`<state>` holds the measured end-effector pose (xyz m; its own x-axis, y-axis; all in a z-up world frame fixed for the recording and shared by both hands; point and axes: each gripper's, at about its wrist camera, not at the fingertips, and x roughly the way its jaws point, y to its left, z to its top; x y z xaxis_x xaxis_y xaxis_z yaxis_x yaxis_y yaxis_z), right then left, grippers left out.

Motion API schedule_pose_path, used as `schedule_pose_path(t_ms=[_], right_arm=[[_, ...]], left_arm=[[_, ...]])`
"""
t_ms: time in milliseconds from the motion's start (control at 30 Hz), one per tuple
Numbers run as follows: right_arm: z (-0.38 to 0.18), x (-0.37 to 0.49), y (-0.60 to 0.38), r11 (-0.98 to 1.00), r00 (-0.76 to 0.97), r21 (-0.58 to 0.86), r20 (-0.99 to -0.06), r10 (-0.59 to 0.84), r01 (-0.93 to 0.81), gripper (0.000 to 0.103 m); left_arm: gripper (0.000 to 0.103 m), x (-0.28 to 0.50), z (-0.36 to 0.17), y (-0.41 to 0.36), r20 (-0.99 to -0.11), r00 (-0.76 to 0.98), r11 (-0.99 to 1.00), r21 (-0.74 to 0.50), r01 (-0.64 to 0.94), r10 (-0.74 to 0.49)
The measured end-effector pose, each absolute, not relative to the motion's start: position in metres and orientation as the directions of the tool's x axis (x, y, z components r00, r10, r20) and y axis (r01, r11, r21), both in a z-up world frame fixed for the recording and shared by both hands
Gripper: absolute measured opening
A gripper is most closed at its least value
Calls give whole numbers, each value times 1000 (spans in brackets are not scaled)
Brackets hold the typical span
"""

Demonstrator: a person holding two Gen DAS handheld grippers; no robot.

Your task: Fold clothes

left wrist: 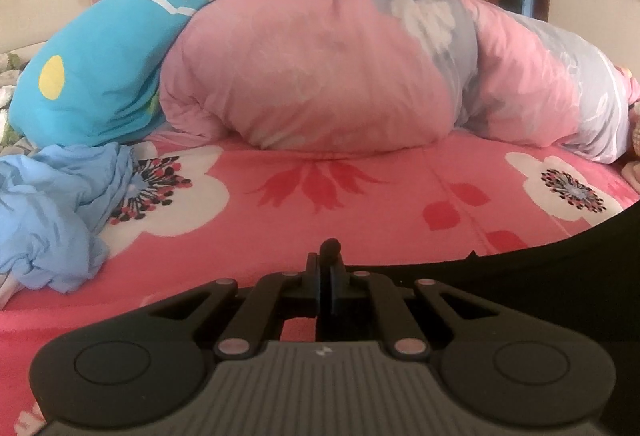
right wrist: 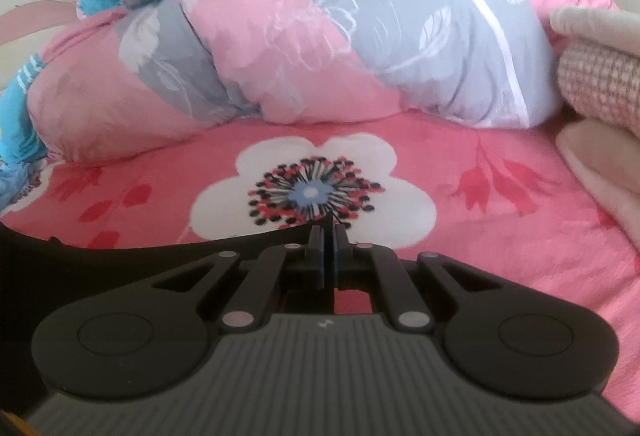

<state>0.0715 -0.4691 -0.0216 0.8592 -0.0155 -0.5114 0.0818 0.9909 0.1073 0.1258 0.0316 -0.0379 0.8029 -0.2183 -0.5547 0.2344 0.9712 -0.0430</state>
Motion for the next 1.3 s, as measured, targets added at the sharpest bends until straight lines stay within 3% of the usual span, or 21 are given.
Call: schedule_pose_path(t_ms=[700, 1033, 1133, 1167, 1233, 1300], right_arm=[[-30, 86, -480, 988, 861, 113, -507, -33, 104, 2], [-45, 93, -482, 986, 844, 126, -536, -24, 108, 2], [-51, 97, -484, 984, 831, 139, -556, -14, 109, 2], [-51, 96, -486, 982, 826, 149, -564, -12, 116, 4], [-52, 95, -489, 977, 815, 170, -579, -9, 131, 6], [-53, 94, -493, 971, 804, 190, -594, -5, 146, 17]], left_arm=[[5, 147, -40, 21, -544, 806, 965, -34, 259, -235], [7, 157, -57, 23, -600, 769, 969, -41, 245, -220], [23, 162, -60, 28, -624, 758, 978, -48, 202, -188], [35, 162, -60, 31, -630, 756, 981, -53, 185, -177], [42, 158, -53, 41, -626, 762, 985, -77, 154, -168], [49, 153, -46, 51, -622, 767, 987, -101, 124, -160]])
